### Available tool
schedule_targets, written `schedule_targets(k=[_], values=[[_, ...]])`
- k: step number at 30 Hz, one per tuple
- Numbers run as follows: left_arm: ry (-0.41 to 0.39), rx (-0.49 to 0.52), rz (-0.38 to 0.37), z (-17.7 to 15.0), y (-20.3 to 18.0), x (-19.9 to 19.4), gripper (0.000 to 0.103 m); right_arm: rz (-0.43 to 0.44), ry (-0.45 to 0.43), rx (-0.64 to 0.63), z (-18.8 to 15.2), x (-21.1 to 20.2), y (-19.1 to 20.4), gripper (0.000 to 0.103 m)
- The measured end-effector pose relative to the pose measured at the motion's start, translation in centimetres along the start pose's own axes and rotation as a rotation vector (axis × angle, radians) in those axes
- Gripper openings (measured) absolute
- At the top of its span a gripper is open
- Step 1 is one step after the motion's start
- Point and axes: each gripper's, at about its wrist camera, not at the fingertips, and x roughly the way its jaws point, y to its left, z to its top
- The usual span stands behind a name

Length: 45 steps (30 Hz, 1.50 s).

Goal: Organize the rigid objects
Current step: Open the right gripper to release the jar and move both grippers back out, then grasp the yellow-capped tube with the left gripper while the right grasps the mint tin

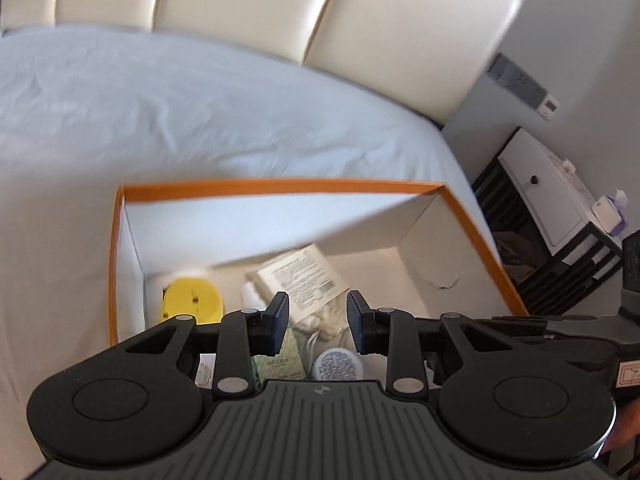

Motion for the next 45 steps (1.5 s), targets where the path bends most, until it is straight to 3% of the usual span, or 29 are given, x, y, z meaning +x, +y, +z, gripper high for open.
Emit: schedule_targets(k=[6,11,14,17,21,22,25,27,31,37,40,45], values=[[-0.153,0.092,-0.061,-1.5,-2.6,-4.3,0.035,-0.043,-0.251,-0.057,-4.2,-6.5,-0.3,0.036],[-0.18,0.123,-0.132,-4.5,-4.6,-6.7,0.035,-0.063,-0.314,-0.019,-8.8,-10.7,-1.6,0.036],[-0.145,0.164,-0.111,-6.9,-5.8,-7.0,0.035,-0.067,-0.244,-0.016,-11.1,-10.6,-2.4,0.036],[-0.058,0.214,-0.032,-8.8,-6.9,-6.0,0.035,-0.086,-0.083,-0.03,-12.9,-8.6,-2.9,0.038],[0.029,0.265,0.082,-10.9,-7.5,-5.3,0.035,-0.053,0.104,-0.08,-15.6,-5.5,-2.4,0.065],[0.028,0.272,0.083,-11.4,-7.6,-5.5,0.035,-0.054,0.133,-0.121,-16.1,-4.9,-2.0,0.067],[0.047,0.287,0.077,-12.7,-7.9,-5.9,0.036,-0.063,0.141,-0.25,-17.1,-4.3,-0.5,0.067],[0.09,0.291,0.105,-13.6,-7.9,-5.4,0.037,0.006,0.2,-0.236,-17.1,-3.3,-0.7,0.067],[0.151,0.274,0.18,-14.1,-7.5,-4.4,0.037,-0.029,0.223,-0.253,-17.3,-2.2,-0.5,0.064],[0.175,0.209,0.194,-13.8,-6.5,-4.0,0.037,-0.011,0.308,-0.301,-17.5,-0.4,0.3,0.063],[0.172,0.196,0.193,-13.6,-6.3,-4.0,0.037,-0.022,0.292,-0.332,-17.6,-0.1,0.8,0.061],[0.164,0.18,0.176,-13.3,-6.1,-4.0,0.037,-0.007,0.249,-0.28,-17.6,-0.4,0.1,0.06]])
